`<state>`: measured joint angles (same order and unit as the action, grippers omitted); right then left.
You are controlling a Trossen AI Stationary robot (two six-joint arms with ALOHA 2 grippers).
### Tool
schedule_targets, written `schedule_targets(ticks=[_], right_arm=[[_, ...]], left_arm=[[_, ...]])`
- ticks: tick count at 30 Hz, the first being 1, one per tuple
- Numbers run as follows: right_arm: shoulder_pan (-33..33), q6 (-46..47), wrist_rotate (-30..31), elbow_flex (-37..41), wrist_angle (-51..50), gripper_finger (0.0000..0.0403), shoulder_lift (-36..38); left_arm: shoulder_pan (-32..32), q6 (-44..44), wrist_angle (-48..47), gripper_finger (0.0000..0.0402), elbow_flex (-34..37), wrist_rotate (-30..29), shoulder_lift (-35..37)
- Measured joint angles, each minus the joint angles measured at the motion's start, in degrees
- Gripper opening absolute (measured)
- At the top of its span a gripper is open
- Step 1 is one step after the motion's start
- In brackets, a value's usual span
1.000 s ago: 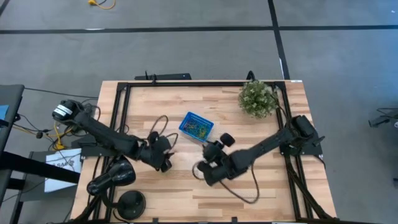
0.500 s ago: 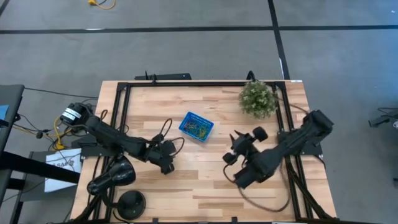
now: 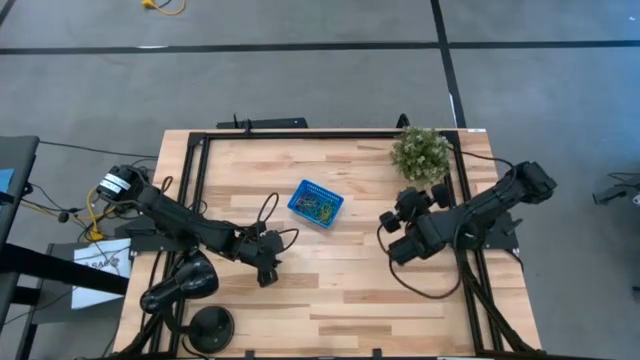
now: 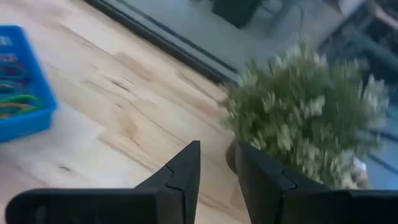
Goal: Pick and place items into bin
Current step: Put the green rubber band into the blue bin
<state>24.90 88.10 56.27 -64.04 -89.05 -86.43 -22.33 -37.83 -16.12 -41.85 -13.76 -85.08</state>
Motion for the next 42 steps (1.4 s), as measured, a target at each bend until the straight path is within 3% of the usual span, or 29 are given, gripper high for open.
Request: schedule_targets(ticks=[9, 16, 21, 27, 31, 36, 42], right_arm=[[-1.70, 1.93, -4.80, 11.08, 11.26, 0.0098, 1.37], [-0.45, 1.93, -4.77, 11.64, 12.46, 0.0098, 1.37], [-0.17, 1.88, -4.76, 11.64, 12.78, 0.0098, 1.35], [-0.17, 1.90, -4.76, 11.64, 13.07, 0.0098, 1.35], [-0.17, 1.90, -4.77, 11.64, 13.28, 0.0098, 1.35], [-0.17, 1.86, -4.76, 11.64, 13.30, 0.0098, 1.35], [-0.17, 1.50, -4.76, 11.64, 13.70, 0.0098, 1.33]], left_arm=[[0.00, -2.85, -6.51, 0.0139, 0.00, 1.39, -0.45], [-0.02, -1.36, -5.16, 0.0139, -0.02, 4.54, -4.34], [-0.11, -0.93, -5.29, 0.0139, -0.55, 3.58, -8.74], [-0.32, 0.16, -4.95, 0.0137, -0.20, 2.11, -8.17], [-0.35, 4.22, -3.76, 0.0101, 0.02, 0.81, -7.15], [-0.20, 9.87, -4.22, 0.0016, -0.99, -2.96, -6.44], [0.12, 18.23, -10.68, 0.0002, -9.85, -6.33, -4.97]])
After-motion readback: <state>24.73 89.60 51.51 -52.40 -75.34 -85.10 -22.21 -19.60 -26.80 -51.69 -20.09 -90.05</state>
